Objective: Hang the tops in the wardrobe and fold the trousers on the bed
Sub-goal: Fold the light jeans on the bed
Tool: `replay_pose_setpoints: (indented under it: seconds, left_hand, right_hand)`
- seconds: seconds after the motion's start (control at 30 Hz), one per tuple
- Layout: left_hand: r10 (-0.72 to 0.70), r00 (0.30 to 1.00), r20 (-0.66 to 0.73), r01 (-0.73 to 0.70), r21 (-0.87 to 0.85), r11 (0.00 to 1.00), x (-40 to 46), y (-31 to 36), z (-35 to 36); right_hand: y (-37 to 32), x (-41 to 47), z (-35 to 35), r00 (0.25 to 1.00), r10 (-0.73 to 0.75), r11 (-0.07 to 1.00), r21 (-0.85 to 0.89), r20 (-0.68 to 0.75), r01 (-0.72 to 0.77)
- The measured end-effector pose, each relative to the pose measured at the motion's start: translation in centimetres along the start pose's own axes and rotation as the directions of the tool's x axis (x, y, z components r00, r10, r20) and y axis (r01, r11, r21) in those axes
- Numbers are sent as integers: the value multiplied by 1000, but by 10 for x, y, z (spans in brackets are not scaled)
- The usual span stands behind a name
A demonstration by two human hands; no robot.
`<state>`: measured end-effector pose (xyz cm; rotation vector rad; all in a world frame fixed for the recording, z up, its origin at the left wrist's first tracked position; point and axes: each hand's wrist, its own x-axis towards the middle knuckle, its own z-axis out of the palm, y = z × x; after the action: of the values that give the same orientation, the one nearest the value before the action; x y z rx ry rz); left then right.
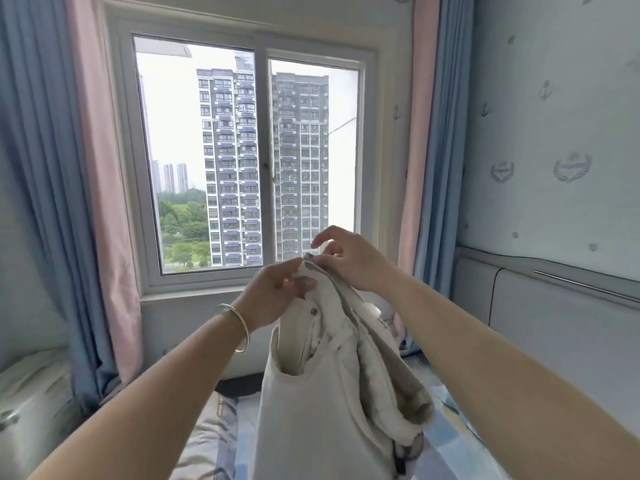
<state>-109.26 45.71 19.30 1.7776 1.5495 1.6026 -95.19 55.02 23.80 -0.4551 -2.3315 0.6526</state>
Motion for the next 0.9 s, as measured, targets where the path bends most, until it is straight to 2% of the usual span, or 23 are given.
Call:
replay_pose_setpoints:
  seconds: [0.03, 0.13, 0.2, 0.3, 0.43, 0.5, 0.6, 0.63, 0.7, 0.77, 0.83, 0.9]
  left_hand:
    - [-5, 999, -47, 6, 22, 1000, -1, -1, -2]
    - [12, 973, -231, 8, 88, 996, -7, -2, -8]
    - [55, 949, -309, 19, 233, 972, -8, -4, -10]
    - [182, 914, -362, -43, 362, 931, -13, -3, -3]
    - [279, 890, -361, -133, 380, 915, -24, 0, 6]
    - [281, 893, -352, -134, 388, 912, -29, -2, 6]
    - [233, 878, -418, -69, 371, 926, -35, -3, 3]
    - [225, 867, -446, -56, 361, 931, -37, -3, 2]
    - [225, 855, -468, -53, 353, 934, -42, -6, -3]
    - [250, 871, -423, -74, 390, 918, -47, -11, -7]
    - [264, 891, -370, -81, 443, 893, -50, -21, -8]
    - [252, 889, -383, -42, 478, 877, -51, -32, -9]
  right_hand:
    - [6, -9, 3, 999, 13, 999, 39, -46, -11]
    - [17, -46, 10, 948, -25, 997, 67, -316, 49]
    - [22, -69, 18, 936, -18, 996, 72, -350, 46]
    - [31, -86, 36, 955, 47, 990, 142, -293, -5]
    - [45, -82, 55, 967, 126, 991, 70, -221, -113]
    - [44, -79, 62, 991, 112, 976, 196, -73, -96]
    - [33, -78, 64, 978, 70, 842, 515, 195, -163]
    - [32, -80, 62, 959, 67, 834, 512, 276, -205]
    - [34, -86, 56, 906, 114, 936, 261, 409, -235]
    - [35, -91, 50, 835, 249, 963, -36, 491, -266]
    - [35, -90, 43, 800, 367, 923, -295, 474, -248]
    - [33, -89, 38, 821, 388, 810, -580, 419, -87]
